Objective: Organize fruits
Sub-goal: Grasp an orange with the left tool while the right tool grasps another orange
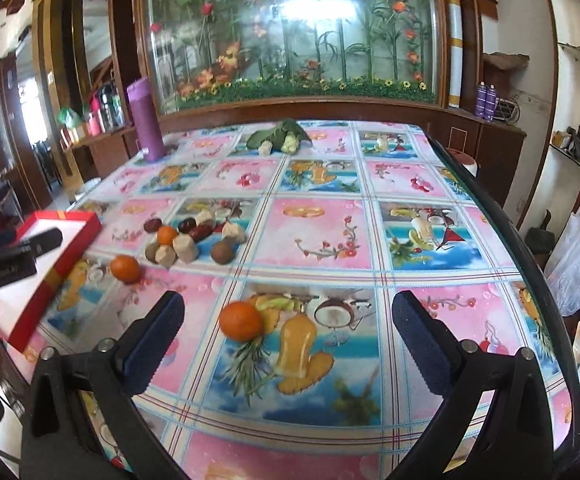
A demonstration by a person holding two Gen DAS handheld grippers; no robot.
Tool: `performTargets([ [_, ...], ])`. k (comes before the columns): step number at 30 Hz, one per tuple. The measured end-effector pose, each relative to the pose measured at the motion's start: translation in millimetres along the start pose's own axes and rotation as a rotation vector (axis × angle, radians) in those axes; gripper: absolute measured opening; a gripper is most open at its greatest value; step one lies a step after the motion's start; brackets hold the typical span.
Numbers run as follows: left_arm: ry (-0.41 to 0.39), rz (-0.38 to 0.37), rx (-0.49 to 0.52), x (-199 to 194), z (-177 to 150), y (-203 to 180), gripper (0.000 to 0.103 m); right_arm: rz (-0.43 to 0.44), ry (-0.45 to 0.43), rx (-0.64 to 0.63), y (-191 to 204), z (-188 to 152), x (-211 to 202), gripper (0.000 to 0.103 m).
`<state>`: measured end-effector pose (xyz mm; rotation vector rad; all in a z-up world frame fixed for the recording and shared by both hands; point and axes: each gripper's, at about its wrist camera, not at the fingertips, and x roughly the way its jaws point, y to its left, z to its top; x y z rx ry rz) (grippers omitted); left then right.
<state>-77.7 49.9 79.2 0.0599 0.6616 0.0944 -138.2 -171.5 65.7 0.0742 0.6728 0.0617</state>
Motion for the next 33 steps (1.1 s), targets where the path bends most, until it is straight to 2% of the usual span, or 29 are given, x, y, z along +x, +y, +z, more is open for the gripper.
performTargets([
  [4, 0.019, -0.005, -0.01, 3, -3, 4, 0.102, 0.02, 0.042, 0.018, 0, -3, 9, 0.103],
  [9, 0.044, -0.059, -0.029, 8, -13, 12, 0.102, 0.037, 0.095, 0.027, -3, -5, 22, 0.102],
  [14, 0.083, -0.115, -0.047, 15, -27, 20, 0.102, 0.055, 0.147, 0.003, 6, -4, 36, 0.093],
  [21, 0.074, -0.086, -0.008, 10, -29, 22, 0.102, 0.077, 0.228, -0.015, 21, -5, 58, 0.075],
  [24, 0.081, -0.099, 0.021, 13, -24, 16, 0.102, 0.073, 0.27, 0.007, 21, -7, 68, 0.064],
  [25, 0.092, -0.11, 0.03, 16, -22, 12, 0.102, 0.076, 0.282, 0.012, 20, -8, 70, 0.057],
  [26, 0.102, -0.118, 0.035, 19, -21, 10, 0.101, 0.083, 0.299, 0.019, 20, -9, 73, 0.048],
  [29, 0.129, -0.128, 0.064, 29, -19, -4, 0.094, 0.097, 0.301, 0.041, 16, -10, 75, 0.034],
  [31, 0.148, -0.149, 0.079, 37, -18, -13, 0.091, 0.111, 0.288, 0.065, 13, -11, 75, 0.034],
  [33, 0.186, -0.165, 0.084, 47, -17, -23, 0.081, 0.132, 0.273, 0.099, 8, -13, 75, 0.034],
])
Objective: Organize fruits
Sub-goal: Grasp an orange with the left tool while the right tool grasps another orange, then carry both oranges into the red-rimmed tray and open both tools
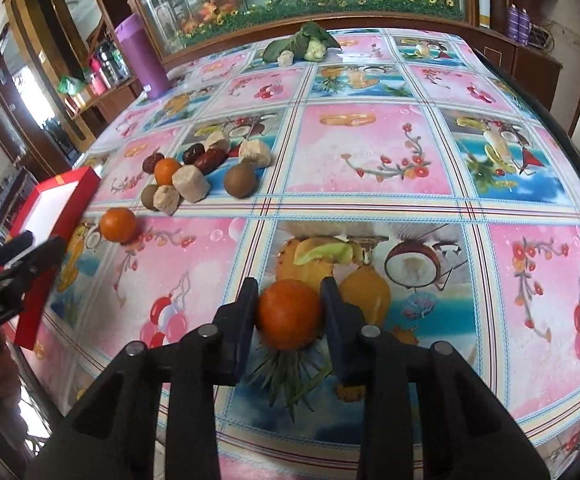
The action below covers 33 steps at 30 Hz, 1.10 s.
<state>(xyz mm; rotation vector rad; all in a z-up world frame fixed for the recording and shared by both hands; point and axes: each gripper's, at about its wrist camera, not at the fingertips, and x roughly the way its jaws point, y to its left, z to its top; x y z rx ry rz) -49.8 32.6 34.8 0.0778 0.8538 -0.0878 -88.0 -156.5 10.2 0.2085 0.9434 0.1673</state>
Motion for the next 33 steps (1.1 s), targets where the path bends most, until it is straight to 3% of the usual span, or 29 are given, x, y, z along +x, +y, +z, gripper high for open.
performTargets([
  [1, 0.01, -0.01, 0.001, 4, 1, -3, 0.075, 0.016, -0.004, 0.014, -2, 0, -1, 0.034],
  [6, 0.068, -0.056, -0.004, 27, 8, -14, 0.073, 0.133, -0.01, 0.096, -16, 0, 0, 0.034],
  [9, 0.091, -0.069, 0.0, 36, 9, -20, 0.065, 0.206, -0.01, 0.138, -24, 1, 1, 0.034],
  [15, 0.098, -0.116, -0.006, 43, 10, -20, 0.035, 0.254, -0.012, 0.17, -30, 0, 3, 0.034],
  [21, 0.076, -0.132, 0.001, 35, 9, -19, 0.034, 0.263, -0.011, 0.168, -29, 0, 3, 0.034],
  [26, -0.009, -0.101, -0.007, -4, 6, -1, 0.034, 0.244, -0.015, 0.13, -16, 0, 4, 0.034],
  [30, -0.081, -0.035, -0.034, -38, 0, 33, 0.034, 0.202, -0.049, 0.008, 28, 4, 1, 0.034],
  [33, -0.104, 0.045, -0.08, -55, -12, 70, 0.034, 0.241, -0.046, -0.08, 71, 10, 4, 0.034],
])
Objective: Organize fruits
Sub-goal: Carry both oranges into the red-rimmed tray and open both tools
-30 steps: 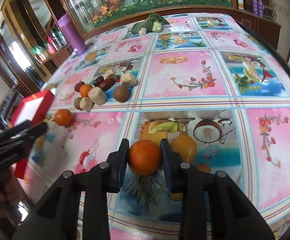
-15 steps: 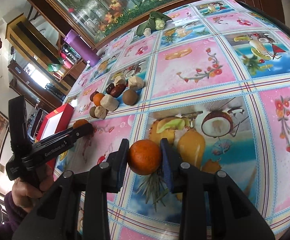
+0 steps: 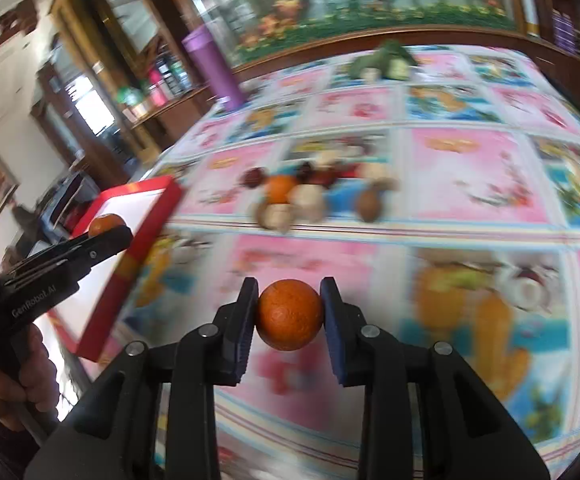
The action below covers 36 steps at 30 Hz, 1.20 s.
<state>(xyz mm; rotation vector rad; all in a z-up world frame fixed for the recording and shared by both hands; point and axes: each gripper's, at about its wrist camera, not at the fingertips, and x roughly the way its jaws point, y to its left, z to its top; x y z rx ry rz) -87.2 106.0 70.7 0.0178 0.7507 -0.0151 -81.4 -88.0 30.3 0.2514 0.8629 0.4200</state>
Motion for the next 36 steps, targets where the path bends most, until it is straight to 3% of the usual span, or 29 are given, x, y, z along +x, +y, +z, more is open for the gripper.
performTargets([
  [7, 0.007, 0.198, -0.132, -13, -28, 91, 0.034, 0.098, 0.043, -0.185, 112, 16, 44, 0.034],
  [11, 0.034, 0.263, -0.191, -12, -42, 125, 0.034, 0.154, 0.083, -0.277, 176, 14, 72, 0.034],
  [15, 0.055, 0.314, -0.196, -9, -51, 142, 0.035, 0.175, 0.142, -0.319, 214, 7, 97, 0.034],
  [21, 0.067, 0.347, -0.206, -8, -60, 153, 0.035, 0.15, 0.227, -0.332, 237, -4, 127, 0.034],
  [27, 0.096, 0.362, -0.209, -1, -63, 156, 0.037, 0.124, 0.254, -0.354, 242, -9, 136, 0.034],
  [32, 0.067, 0.384, -0.227, -14, -59, 159, 0.061, 0.136, 0.27, -0.338, 235, -4, 130, 0.035],
  [36, 0.022, 0.387, -0.225, -29, -50, 151, 0.068, 0.153, 0.18, -0.31, 224, 10, 105, 0.036],
])
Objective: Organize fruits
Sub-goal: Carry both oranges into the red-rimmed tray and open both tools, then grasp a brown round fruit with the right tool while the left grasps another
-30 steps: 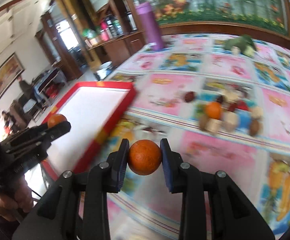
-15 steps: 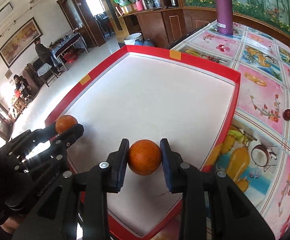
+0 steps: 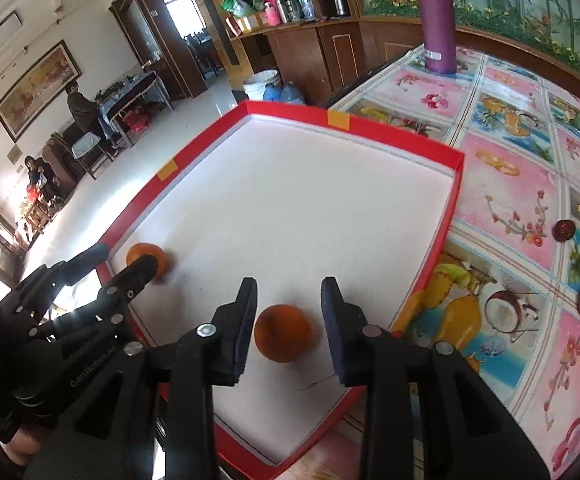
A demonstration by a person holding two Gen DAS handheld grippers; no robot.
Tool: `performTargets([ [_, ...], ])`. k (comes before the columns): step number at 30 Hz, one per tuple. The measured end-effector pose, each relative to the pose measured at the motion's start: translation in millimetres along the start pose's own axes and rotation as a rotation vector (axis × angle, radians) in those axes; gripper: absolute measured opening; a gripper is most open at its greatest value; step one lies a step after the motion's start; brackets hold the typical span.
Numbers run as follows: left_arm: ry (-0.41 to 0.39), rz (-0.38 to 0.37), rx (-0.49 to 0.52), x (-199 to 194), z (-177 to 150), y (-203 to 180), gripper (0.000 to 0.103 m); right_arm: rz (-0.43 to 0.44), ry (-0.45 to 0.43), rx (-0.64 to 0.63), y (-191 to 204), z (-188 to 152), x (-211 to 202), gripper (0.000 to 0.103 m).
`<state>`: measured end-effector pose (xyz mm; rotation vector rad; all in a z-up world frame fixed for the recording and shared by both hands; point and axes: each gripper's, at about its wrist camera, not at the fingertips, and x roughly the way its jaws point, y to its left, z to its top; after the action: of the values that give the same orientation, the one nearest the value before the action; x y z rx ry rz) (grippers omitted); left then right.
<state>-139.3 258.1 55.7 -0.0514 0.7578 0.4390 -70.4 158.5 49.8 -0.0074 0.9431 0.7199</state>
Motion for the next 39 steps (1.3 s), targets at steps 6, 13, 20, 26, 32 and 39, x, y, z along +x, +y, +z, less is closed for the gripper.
performTargets([
  [6, -0.033, -0.043, 0.05, -19, 3, -29, 0.076, -0.074, -0.154, 0.049, -35, 1, -55, 0.06],
  [13, -0.057, -0.151, 0.159, -37, 5, -85, 0.078, -0.184, -0.206, 0.152, -110, -26, -104, 0.06],
  [20, -0.029, -0.296, 0.301, -48, -5, -161, 0.078, -0.348, -0.204, 0.308, -201, -79, -152, 0.06],
  [26, 0.002, -0.358, 0.393, -54, -19, -204, 0.078, -0.387, -0.176, 0.399, -245, -105, -164, 0.06],
  [32, 0.02, -0.341, 0.411, -49, -19, -214, 0.078, -0.373, -0.157, 0.379, -251, -100, -153, 0.06],
  [39, 0.013, -0.351, 0.418, -36, -6, -228, 0.078, -0.356, -0.13, 0.348, -250, -81, -131, 0.059],
])
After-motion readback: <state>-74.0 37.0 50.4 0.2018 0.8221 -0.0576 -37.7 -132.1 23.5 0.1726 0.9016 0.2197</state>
